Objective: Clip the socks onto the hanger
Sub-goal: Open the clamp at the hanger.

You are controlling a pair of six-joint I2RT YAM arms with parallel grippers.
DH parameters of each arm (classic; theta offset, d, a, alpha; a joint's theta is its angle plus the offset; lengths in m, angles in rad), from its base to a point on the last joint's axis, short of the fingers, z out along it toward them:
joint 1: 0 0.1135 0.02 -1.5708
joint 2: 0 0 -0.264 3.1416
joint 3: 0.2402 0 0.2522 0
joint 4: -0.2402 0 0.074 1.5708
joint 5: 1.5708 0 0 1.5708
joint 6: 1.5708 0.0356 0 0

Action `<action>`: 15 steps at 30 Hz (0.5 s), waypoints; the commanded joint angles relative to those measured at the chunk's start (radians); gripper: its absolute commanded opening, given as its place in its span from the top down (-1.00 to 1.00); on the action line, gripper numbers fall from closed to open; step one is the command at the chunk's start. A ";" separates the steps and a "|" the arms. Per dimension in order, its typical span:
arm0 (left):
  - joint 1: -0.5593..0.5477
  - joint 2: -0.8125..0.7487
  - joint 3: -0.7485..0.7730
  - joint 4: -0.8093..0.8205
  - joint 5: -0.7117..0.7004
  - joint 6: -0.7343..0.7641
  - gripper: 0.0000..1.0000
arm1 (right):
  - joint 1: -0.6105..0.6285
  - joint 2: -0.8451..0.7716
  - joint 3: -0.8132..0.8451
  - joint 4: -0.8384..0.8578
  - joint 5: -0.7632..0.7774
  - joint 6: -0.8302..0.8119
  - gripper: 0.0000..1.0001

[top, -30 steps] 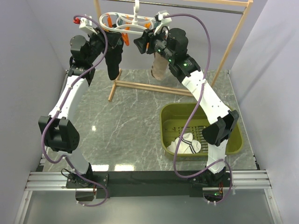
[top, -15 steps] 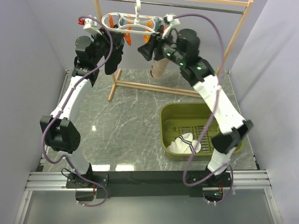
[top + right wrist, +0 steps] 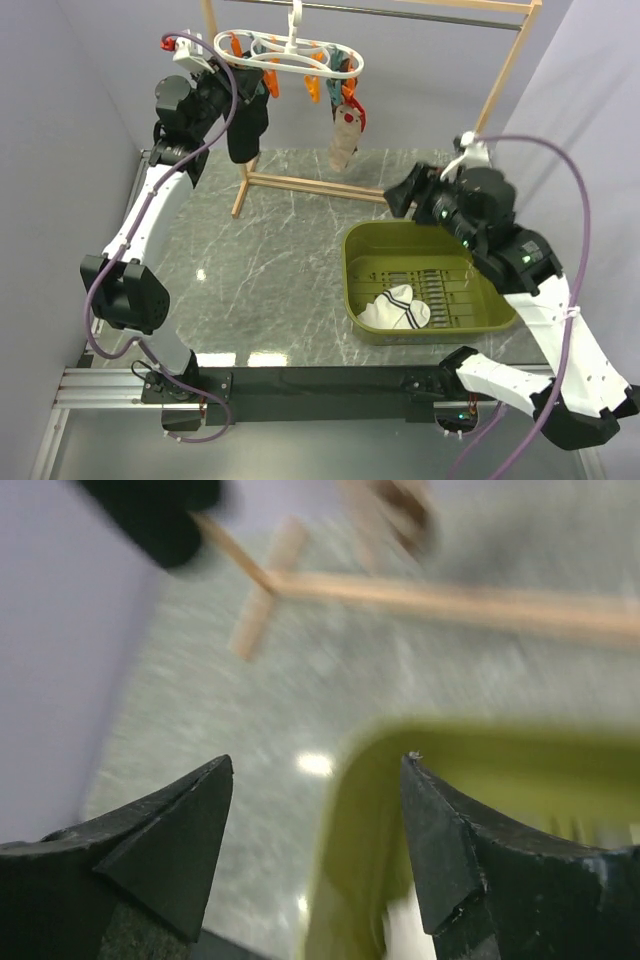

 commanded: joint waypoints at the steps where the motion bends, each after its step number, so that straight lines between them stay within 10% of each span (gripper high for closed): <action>1: -0.008 -0.056 0.011 0.018 0.015 -0.004 0.55 | -0.015 -0.022 -0.136 -0.165 0.163 0.160 -0.49; 15: -0.036 -0.053 0.014 0.000 -0.006 0.002 0.53 | -0.131 0.291 -0.363 -0.239 0.119 0.259 -0.50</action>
